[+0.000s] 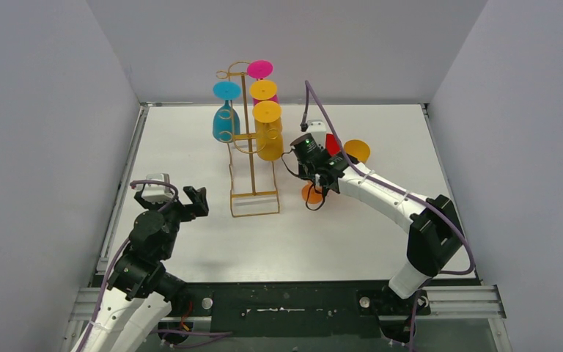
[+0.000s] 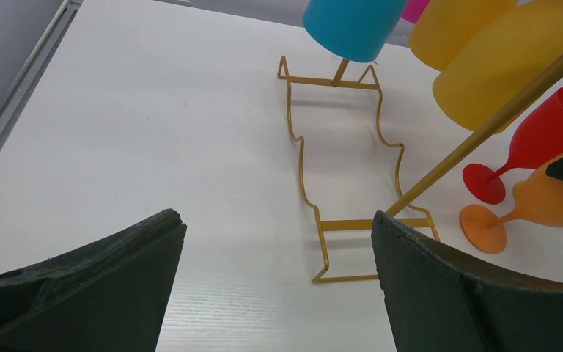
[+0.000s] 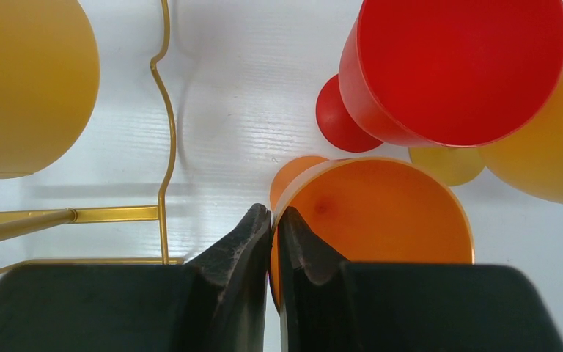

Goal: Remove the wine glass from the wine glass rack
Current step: Place the wine glass at the center of the board.

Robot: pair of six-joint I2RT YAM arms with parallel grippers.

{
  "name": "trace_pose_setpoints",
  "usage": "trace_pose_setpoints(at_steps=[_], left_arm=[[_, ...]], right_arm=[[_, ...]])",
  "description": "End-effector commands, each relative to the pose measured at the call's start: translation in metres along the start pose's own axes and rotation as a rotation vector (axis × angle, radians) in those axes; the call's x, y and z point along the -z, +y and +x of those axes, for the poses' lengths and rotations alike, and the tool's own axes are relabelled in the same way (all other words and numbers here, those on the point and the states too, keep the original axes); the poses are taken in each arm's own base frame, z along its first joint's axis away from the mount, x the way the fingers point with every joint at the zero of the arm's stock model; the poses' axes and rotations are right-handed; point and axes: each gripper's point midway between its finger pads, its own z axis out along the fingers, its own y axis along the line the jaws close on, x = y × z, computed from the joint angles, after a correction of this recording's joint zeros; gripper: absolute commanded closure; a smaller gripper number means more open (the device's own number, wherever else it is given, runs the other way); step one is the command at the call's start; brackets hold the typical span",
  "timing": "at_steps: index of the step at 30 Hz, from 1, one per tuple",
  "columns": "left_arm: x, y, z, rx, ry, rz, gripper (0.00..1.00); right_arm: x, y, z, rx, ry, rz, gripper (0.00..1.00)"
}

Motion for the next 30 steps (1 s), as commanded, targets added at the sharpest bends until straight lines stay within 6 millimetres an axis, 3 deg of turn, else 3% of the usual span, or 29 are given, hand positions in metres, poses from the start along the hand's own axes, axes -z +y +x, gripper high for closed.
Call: trace_pose_setpoints(at_steps=[1, 13, 17, 20, 24, 30], left_arm=[[0.000, -0.004, -0.011, 0.000, -0.034, 0.020, 0.03], [-0.001, -0.005, -0.009, -0.002, -0.026, 0.030, 0.03], [-0.001, -0.005, -0.008, -0.005, -0.023, 0.029, 0.03], [-0.002, -0.005, -0.008, -0.006, -0.020, 0.029, 0.03], [-0.002, -0.005, -0.007, -0.007, -0.016, 0.025, 0.03], [-0.003, -0.004, -0.006, -0.006, -0.013, 0.020, 0.03]], right_arm=[[-0.003, -0.002, -0.026, -0.032, -0.074, 0.037, 0.91], [-0.012, 0.003, -0.024, 0.041, -0.036, 0.048, 0.89], [-0.010, 0.004, -0.027, 0.047, -0.044, 0.040, 0.84], [-0.007, 0.004, -0.033, 0.044, -0.057, 0.037, 0.71], [-0.005, 0.005, -0.036, 0.049, -0.061, 0.035, 0.64], [0.009, 0.013, -0.046, 0.044, -0.089, 0.001, 0.62]])
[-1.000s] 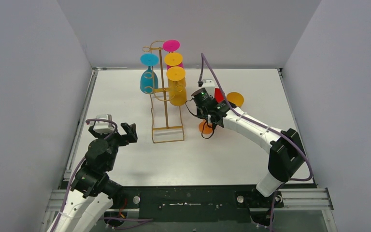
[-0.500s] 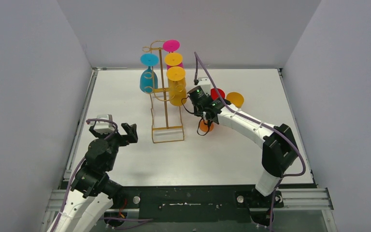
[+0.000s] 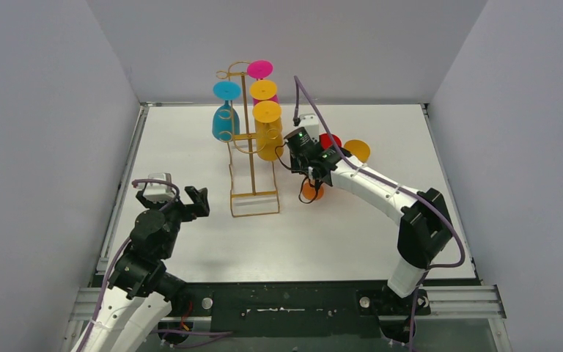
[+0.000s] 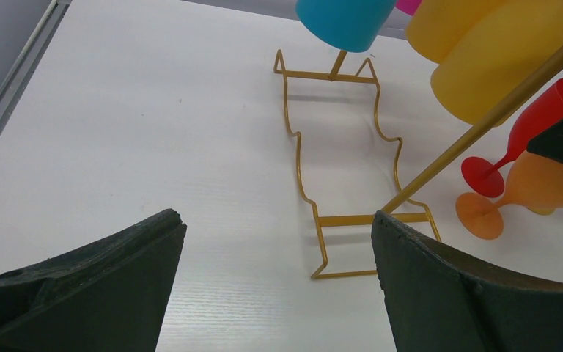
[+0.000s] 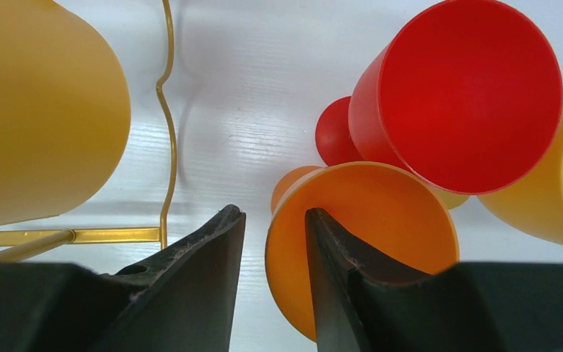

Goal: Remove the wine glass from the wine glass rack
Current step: Place the wine glass at the center of the board.

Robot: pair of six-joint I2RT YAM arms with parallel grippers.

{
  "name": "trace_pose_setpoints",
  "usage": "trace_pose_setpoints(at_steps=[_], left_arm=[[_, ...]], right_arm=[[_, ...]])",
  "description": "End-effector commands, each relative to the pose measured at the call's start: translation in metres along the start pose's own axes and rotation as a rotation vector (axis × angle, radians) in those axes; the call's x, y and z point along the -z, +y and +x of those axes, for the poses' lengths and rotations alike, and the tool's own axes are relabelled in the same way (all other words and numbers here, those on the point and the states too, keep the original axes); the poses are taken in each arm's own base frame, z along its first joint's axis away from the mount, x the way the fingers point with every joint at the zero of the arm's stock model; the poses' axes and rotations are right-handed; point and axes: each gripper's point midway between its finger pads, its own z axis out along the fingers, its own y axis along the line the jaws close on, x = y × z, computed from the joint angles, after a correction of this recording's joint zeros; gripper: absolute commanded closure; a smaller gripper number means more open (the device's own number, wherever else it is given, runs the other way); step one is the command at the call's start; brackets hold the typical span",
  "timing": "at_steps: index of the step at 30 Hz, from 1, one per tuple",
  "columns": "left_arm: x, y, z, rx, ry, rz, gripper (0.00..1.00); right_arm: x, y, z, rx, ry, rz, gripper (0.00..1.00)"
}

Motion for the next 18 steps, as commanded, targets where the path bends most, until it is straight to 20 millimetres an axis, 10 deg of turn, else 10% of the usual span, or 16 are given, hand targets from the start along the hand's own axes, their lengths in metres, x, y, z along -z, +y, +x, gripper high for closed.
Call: trace_pose_setpoints(at_steps=[1, 12, 18], left_arm=[[-0.001, -0.003, -0.010, 0.004, -0.030, 0.010, 0.03], [-0.010, -0.016, -0.007, 0.036, 0.028, 0.037, 0.03], [-0.004, -0.072, -0.017, -0.024, 0.087, 0.334, 0.03]], right_arm=[[0.023, 0.004, -0.033, -0.024, -0.090, -0.026, 0.62], [0.085, -0.004, -0.044, -0.142, -0.213, -0.175, 0.49], [0.123, -0.012, -0.034, -0.253, -0.348, -0.347, 0.28]])
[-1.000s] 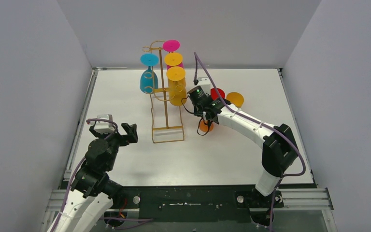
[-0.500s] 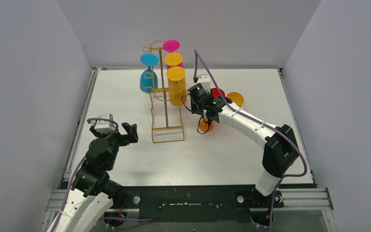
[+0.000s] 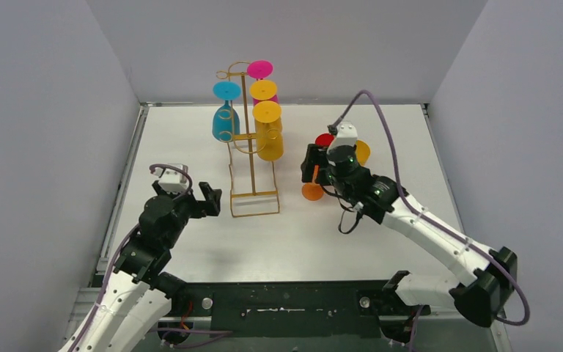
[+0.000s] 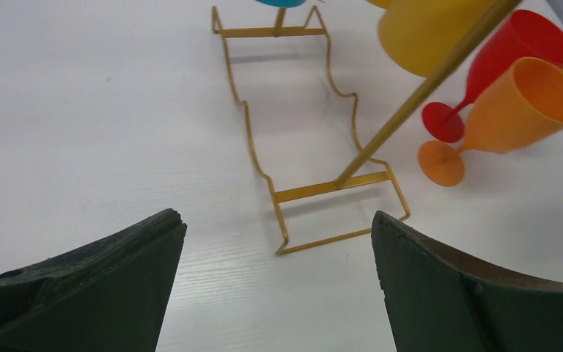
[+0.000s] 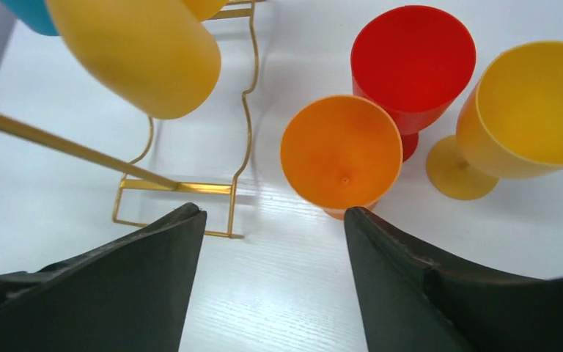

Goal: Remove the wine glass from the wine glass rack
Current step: Pick up the wine glass from the wine rack.

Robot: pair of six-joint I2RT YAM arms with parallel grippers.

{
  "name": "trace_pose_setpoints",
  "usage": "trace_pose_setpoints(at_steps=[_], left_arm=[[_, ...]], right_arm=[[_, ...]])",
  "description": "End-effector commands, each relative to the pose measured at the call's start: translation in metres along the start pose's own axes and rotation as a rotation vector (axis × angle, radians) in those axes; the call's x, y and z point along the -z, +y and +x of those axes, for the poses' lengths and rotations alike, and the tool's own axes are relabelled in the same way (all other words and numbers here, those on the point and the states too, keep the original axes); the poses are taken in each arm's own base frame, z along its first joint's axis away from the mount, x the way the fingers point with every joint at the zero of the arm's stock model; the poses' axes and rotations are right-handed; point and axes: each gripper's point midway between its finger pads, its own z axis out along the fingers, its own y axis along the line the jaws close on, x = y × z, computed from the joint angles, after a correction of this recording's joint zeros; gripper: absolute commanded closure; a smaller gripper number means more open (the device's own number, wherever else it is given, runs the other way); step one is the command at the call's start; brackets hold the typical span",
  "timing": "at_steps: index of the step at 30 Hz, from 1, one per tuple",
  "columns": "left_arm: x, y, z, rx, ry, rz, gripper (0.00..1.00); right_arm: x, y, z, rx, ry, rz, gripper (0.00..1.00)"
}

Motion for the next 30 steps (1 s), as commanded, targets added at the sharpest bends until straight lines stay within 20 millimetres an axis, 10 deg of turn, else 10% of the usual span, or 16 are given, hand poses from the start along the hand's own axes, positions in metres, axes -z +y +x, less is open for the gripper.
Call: trace_pose_setpoints(at_steps=[1, 16, 30], left_arm=[[0.007, -0.049, -0.039, -0.001, -0.034, 0.228, 0.03], [-0.020, -0.027, -0.112, 0.112, -0.054, 0.085, 0.04], [-0.081, -0.033, -0.227, 0.441, -0.190, 0.457, 0.20]], right_arm=[[0.027, 0.008, -0.022, -0.099, -0.160, -0.134, 0.26], [0.063, -0.035, -0.040, -0.110, -0.246, -0.090, 0.14], [0.079, -0.046, -0.046, -0.068, -0.238, -0.062, 0.11]])
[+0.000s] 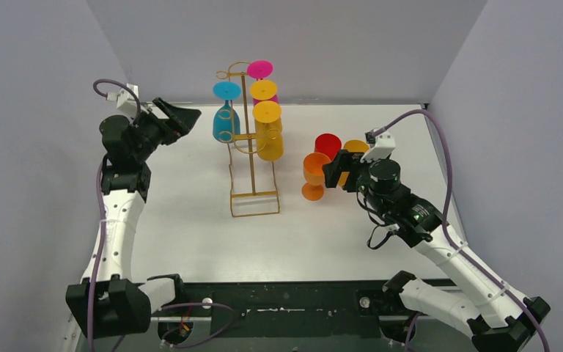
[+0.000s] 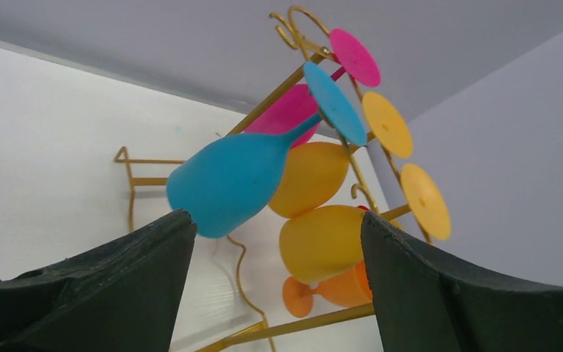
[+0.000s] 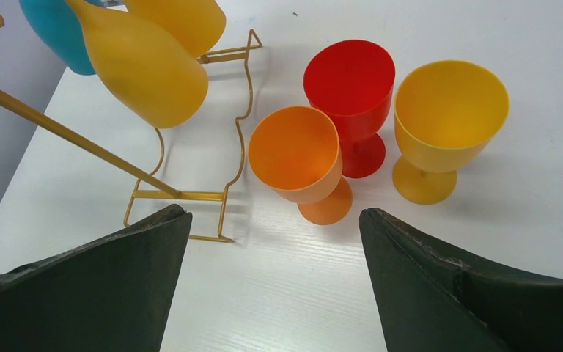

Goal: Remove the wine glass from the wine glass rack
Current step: Pick up the wine glass from the wine rack.

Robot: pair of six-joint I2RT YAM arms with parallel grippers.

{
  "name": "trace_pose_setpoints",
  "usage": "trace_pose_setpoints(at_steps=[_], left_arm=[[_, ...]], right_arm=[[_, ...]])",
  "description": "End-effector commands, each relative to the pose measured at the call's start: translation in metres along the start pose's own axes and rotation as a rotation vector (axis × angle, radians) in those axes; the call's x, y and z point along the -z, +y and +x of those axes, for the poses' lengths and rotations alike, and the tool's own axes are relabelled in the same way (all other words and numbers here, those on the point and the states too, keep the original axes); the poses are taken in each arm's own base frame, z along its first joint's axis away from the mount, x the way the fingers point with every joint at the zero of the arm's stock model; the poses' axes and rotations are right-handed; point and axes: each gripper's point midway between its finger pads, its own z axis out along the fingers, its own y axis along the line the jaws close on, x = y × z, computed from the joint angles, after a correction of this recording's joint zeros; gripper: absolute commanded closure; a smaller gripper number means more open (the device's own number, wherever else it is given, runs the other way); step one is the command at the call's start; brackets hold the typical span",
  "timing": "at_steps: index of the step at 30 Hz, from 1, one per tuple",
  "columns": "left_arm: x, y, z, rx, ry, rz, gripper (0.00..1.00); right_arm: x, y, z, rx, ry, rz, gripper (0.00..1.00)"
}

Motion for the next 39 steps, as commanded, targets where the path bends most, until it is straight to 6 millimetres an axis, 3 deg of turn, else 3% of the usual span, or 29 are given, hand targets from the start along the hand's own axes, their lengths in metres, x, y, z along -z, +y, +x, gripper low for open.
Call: trace_pose_setpoints(at_steps=[1, 7, 11, 14, 16, 18, 30, 36, 39], left_arm=[[-0.020, -0.054, -0.042, 0.006, -0.039, 0.236, 0.20], [-0.063, -0.043, -0.055, 0.041, -0.027, 0.227, 0.22], [-0.078, -0.049, -0.056, 0.015, -0.022, 0.215, 0.27], [-0.089, -0.053, -0.046, 0.009, 0.034, 0.207, 0.34], [-0.096, -0.047, -0.044, -0.038, 0.043, 0.159, 0.35], [-0.103, -0.046, -0.030, -0.047, 0.084, 0.131, 0.36], [-0.123, -0.045, -0.016, -0.067, 0.140, 0.079, 0.44], [-0.127, -0.045, -0.008, -0.056, 0.172, 0.094, 0.53], [-0.127, -0.044, -0.007, -0.056, 0.174, 0.093, 0.65]], right_arm=[[0.014, -0.001, -0.032, 0.007, -0.075, 0.009, 0.11], [0.008, -0.005, -0.028, -0.013, -0.074, 0.027, 0.10], [0.001, -0.001, -0.021, -0.006, -0.029, 0.019, 0.10], [-0.002, 0.000, -0.018, -0.003, -0.014, 0.017, 0.10], [-0.002, -0.001, -0.018, -0.004, -0.014, 0.021, 0.10], [-0.001, -0.002, -0.018, -0.007, -0.016, 0.029, 0.09], [0.004, -0.005, -0.021, -0.003, -0.027, 0.038, 0.09], [0.008, -0.007, -0.024, -0.009, -0.045, 0.042, 0.08], [0.009, -0.007, -0.024, -0.011, -0.049, 0.042, 0.08]])
